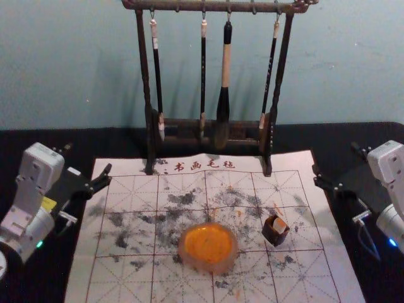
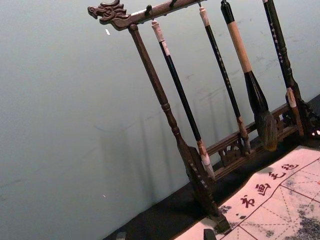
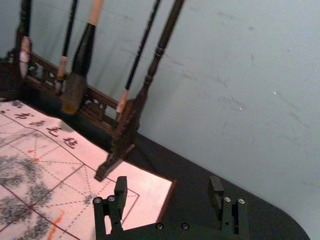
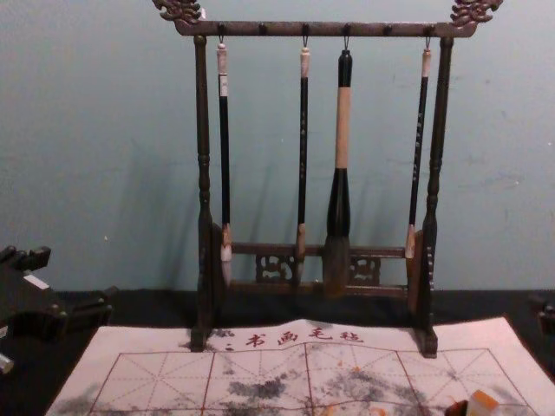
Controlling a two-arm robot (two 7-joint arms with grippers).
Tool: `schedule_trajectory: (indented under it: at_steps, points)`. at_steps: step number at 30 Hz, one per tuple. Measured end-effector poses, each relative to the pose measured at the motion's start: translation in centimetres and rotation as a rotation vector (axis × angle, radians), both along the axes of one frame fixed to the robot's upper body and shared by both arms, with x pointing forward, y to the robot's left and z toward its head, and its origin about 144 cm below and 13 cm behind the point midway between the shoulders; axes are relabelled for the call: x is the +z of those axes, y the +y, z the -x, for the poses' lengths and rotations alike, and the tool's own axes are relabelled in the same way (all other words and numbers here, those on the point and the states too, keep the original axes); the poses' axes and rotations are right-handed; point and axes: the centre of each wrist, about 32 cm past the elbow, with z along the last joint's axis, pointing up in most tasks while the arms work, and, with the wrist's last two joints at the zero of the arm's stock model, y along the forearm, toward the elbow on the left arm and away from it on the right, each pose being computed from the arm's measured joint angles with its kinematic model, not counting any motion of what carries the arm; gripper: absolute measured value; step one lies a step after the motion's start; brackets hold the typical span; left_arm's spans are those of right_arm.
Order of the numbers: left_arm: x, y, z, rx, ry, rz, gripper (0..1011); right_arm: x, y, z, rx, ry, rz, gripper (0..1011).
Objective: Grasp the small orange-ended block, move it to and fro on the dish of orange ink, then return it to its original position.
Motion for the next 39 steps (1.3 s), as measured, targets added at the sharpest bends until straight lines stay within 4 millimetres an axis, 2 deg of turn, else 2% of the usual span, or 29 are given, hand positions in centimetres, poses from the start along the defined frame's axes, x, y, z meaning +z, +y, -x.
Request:
schedule_trajectory:
  at_steps: [9, 19, 26, 39]
  points:
    - [0.0, 0.0, 0.0, 0.000, 0.000, 0.000, 1001, 1.0, -0.6, 0.8, 0.067, -0.014, -0.008, 1000]
    - [0.0, 0.0, 0.0, 0.000, 0.000, 0.000, 1001, 2.5, -1.6, 3.2, 0.176, 0.002, -0.117, 1000]
    - [0.0, 0.0, 0.0, 0.000, 0.000, 0.000, 1001, 3.0, -1.2, 5.1, 0.279, 0.047, -0.196, 1000]
    - [0.0, 0.0, 0.0, 0.000, 0.000, 0.000, 1001, 2.2, 0.4, 5.9, 0.367, 0.169, -0.211, 1000]
